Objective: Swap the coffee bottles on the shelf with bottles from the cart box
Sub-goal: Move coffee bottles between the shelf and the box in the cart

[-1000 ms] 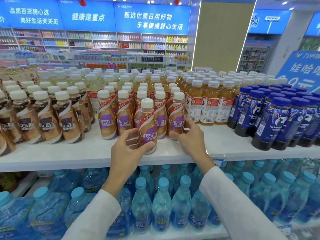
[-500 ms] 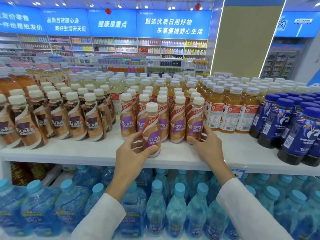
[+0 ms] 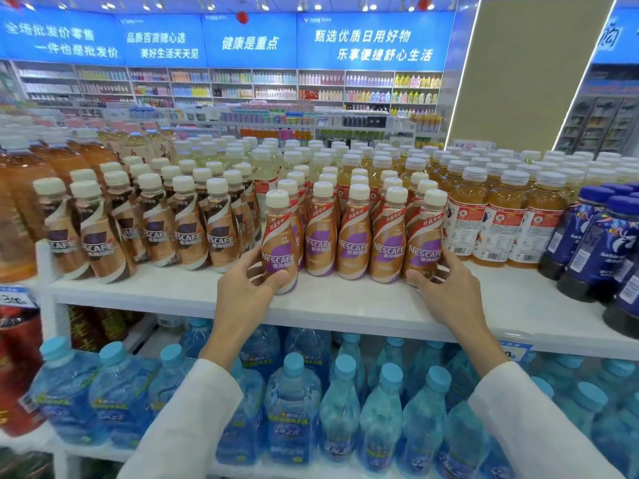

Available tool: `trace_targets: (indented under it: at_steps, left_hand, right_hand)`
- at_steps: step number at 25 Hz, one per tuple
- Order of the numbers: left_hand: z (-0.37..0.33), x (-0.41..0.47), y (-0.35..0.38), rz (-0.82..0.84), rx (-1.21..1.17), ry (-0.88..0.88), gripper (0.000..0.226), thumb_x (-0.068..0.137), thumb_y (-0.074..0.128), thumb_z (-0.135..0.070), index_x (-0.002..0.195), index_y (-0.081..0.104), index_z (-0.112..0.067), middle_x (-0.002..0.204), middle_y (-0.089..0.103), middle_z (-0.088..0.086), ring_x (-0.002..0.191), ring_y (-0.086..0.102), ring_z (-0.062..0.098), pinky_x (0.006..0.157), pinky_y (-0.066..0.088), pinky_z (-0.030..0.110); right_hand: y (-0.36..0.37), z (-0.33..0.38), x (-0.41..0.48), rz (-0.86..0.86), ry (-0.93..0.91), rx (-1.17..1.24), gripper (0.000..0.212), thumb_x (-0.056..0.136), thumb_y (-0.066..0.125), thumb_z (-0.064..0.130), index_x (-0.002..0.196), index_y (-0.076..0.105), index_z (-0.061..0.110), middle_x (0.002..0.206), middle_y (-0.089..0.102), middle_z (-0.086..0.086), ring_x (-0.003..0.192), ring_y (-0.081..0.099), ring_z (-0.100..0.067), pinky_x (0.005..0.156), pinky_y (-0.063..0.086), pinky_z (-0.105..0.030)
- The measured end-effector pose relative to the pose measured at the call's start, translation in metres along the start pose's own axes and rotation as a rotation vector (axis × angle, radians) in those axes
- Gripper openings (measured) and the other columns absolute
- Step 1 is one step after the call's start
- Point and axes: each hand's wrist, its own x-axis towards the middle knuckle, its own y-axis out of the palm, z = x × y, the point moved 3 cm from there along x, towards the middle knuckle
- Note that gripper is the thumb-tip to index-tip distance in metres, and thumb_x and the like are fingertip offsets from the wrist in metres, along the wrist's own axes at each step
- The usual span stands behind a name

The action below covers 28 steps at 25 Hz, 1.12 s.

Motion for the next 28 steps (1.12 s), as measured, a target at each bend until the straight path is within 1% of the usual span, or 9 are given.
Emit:
trace_targets:
  at_steps: [2, 5, 9, 12, 16, 21, 23, 25, 28]
  left_hand:
    - [0.000, 0.001, 0.000, 0.004, -0.004, 0.002, 0.058, 0.086, 0.079, -0.015, 0.139, 0.057, -0.020, 0.111, 0.065, -0.012, 0.099, 0.060, -0.005, 0.081, 0.052, 0.016]
    - [0.003, 0.000, 0.000, -0.005, 0.012, -0.003, 0.058, 0.087, 0.078, -0.016, 0.140, 0.055, -0.021, 0.114, 0.064, -0.010, 0.098, 0.059, -0.007, 0.075, 0.048, 0.010]
    - [0.008, 0.000, 0.000, -0.020, 0.018, -0.011, 0.059, 0.089, 0.074, -0.015, 0.144, 0.053, -0.020, 0.121, 0.065, -0.006, 0.101, 0.060, -0.004, 0.078, 0.048, 0.010]
    - [0.008, 0.000, 0.002, -0.009, 0.035, -0.008, 0.059, 0.091, 0.072, -0.014, 0.146, 0.051, -0.020, 0.125, 0.065, -0.006, 0.104, 0.061, 0.001, 0.080, 0.047, 0.010]
    - [0.007, 0.000, 0.003, 0.004, 0.074, 0.007, 0.057, 0.094, 0.068, -0.015, 0.148, 0.049, -0.021, 0.124, 0.063, -0.009, 0.109, 0.059, 0.006, 0.091, 0.046, 0.020]
    - [0.008, -0.002, 0.003, 0.020, 0.108, -0.007, 0.056, 0.093, 0.070, -0.022, 0.146, 0.050, -0.022, 0.125, 0.061, -0.012, 0.113, 0.059, 0.010, 0.100, 0.046, 0.028]
    - [0.006, -0.007, 0.004, 0.051, 0.114, -0.021, 0.059, 0.090, 0.074, -0.026, 0.144, 0.051, -0.025, 0.125, 0.062, -0.014, 0.113, 0.060, 0.008, 0.099, 0.046, 0.027]
    - [0.001, -0.014, 0.005, 0.054, 0.115, -0.020, 0.059, 0.088, 0.076, -0.027, 0.142, 0.052, -0.027, 0.123, 0.061, -0.016, 0.112, 0.058, 0.006, 0.094, 0.043, 0.023]
    - [-0.005, -0.034, 0.000, -0.012, 0.145, -0.006, 0.054, 0.092, 0.072, -0.023, 0.142, 0.052, -0.028, 0.128, 0.058, -0.017, 0.116, 0.053, 0.007, 0.098, 0.040, 0.025]
  right_hand:
    - [0.001, 0.000, 0.000, -0.004, 0.001, -0.002, 0.069, 0.084, 0.079, 0.033, 0.144, 0.047, 0.021, 0.137, 0.061, -0.002, 0.109, 0.060, -0.015, 0.093, 0.048, -0.029]
    - [0.001, 0.001, 0.000, 0.005, 0.008, -0.001, 0.069, 0.085, 0.078, 0.033, 0.145, 0.046, 0.021, 0.138, 0.060, -0.001, 0.117, 0.060, -0.019, 0.096, 0.048, -0.032]
    - [0.000, -0.001, 0.000, -0.002, -0.019, 0.005, 0.065, 0.084, 0.080, 0.030, 0.141, 0.050, 0.022, 0.133, 0.064, 0.000, 0.105, 0.059, -0.011, 0.089, 0.047, -0.025]
    - [0.000, -0.002, 0.000, -0.001, -0.010, -0.003, 0.065, 0.084, 0.079, 0.031, 0.142, 0.049, 0.023, 0.133, 0.063, 0.000, 0.106, 0.058, -0.011, 0.091, 0.047, -0.026]
    - [0.002, 0.000, 0.000, 0.001, -0.012, -0.008, 0.067, 0.085, 0.078, 0.031, 0.144, 0.047, 0.023, 0.135, 0.062, 0.001, 0.107, 0.058, -0.011, 0.092, 0.048, -0.026]
    - [0.002, -0.002, 0.000, 0.009, -0.009, 0.001, 0.066, 0.085, 0.078, 0.033, 0.144, 0.047, 0.025, 0.136, 0.062, 0.001, 0.117, 0.061, -0.017, 0.100, 0.051, -0.036]
    - [0.001, -0.001, -0.001, 0.032, 0.000, 0.002, 0.069, 0.085, 0.078, 0.034, 0.146, 0.045, 0.026, 0.136, 0.061, 0.001, 0.117, 0.061, -0.018, 0.100, 0.051, -0.035]
    - [-0.003, 0.002, -0.003, 0.048, -0.001, 0.006, 0.070, 0.085, 0.078, 0.032, 0.147, 0.044, 0.025, 0.135, 0.061, 0.002, 0.115, 0.060, -0.018, 0.096, 0.049, -0.030]
    - [-0.012, 0.005, -0.017, 0.045, -0.011, 0.004, 0.064, 0.088, 0.075, 0.031, 0.145, 0.046, 0.025, 0.134, 0.059, 0.003, 0.111, 0.055, -0.012, 0.096, 0.048, -0.030]
